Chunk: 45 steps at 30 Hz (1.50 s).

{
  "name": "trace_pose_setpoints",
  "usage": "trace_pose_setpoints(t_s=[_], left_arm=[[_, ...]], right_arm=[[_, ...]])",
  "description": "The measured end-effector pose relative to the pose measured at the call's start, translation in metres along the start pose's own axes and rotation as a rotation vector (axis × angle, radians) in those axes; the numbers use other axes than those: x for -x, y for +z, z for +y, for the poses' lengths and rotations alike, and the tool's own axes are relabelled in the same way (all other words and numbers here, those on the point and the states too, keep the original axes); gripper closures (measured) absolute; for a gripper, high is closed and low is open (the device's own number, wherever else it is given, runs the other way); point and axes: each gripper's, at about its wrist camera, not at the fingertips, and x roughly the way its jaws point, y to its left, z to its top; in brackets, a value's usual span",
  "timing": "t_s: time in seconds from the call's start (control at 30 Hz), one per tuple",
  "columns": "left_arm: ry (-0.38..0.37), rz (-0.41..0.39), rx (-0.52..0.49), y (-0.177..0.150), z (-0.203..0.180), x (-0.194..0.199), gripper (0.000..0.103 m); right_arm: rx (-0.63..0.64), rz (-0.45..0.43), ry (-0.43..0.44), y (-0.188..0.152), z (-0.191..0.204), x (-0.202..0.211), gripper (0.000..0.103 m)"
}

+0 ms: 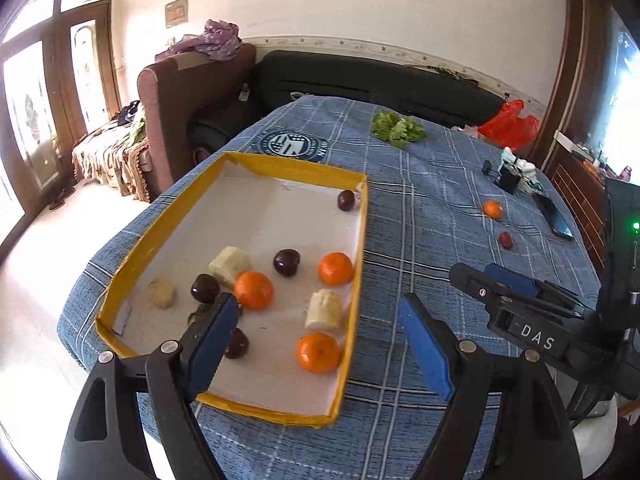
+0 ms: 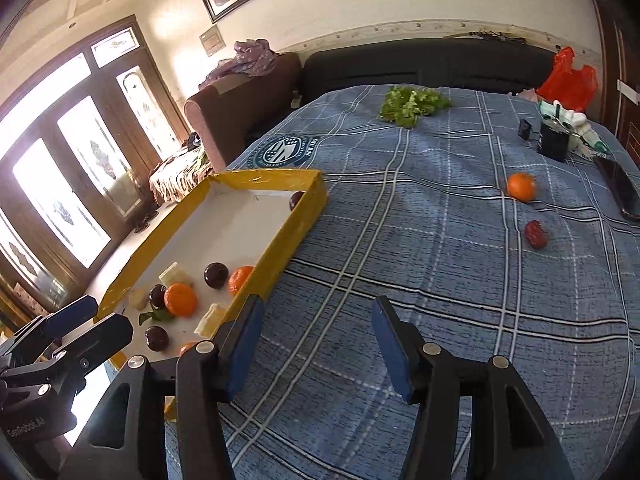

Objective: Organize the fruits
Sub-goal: 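Move both grippers back toward the last mandarin and red date, then grasp the mandarin with the right gripper and lift it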

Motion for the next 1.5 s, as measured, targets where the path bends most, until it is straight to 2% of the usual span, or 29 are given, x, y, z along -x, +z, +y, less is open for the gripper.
trace_pose_setpoints(t_s=[0.03,0.13,0.27,0.33,0.43,0.57,0.73,0.87,1.13,1.33,1.5], left_arm=[[-0.014,0.007,0.004,-0.001,0.000,0.000,0.022],[-0.121,0.041,0.037,0.001,-0.003,0.001,0.022],[-0.329,0.072,0.085,0.001,-0.016,0.005,0.020],[-0.363,0.086,0.086,-0.001,-0.024,0.003,0.020],[-0.352,0.103,0.062,-0.005,-0.035,-0.006,0.020],[-0.374,0.139,0.046,-0.008,-0.044,-0.017,0.020],[-0.375,0.145,0.019,-0.008,-0.052,-0.024,0.020],[-0.377,0.151,0.002,-0.006,-0.057,-0.031,0.020],[-0.354,0.190,0.001,-0.004,-0.054,-0.053,0.020],[-0.340,0.206,0.010,-0.005,-0.046,-0.063,0.020],[-0.347,0.212,0.020,-0.006,-0.044,-0.066,0.020]], right_arm=[[-0.003,-0.003,-0.002,-0.001,-0.003,0.002,0.042],[-0.015,-0.013,-0.016,-0.002,-0.015,0.011,0.042],[-0.046,-0.040,-0.075,-0.002,-0.044,0.027,0.042],[-0.068,-0.048,-0.112,-0.002,-0.063,0.034,0.042],[-0.117,-0.055,-0.182,-0.003,-0.097,0.047,0.042],[-0.174,-0.070,-0.271,-0.002,-0.140,0.064,0.042],[-0.222,-0.079,-0.332,0.009,-0.175,0.067,0.042],[-0.229,-0.075,-0.351,0.030,-0.190,0.046,0.042],[-0.288,-0.018,-0.263,0.083,-0.212,-0.023,0.042],[-0.255,0.050,-0.337,0.108,-0.216,-0.074,0.042],[-0.217,0.088,-0.371,0.116,-0.213,-0.098,0.041]])
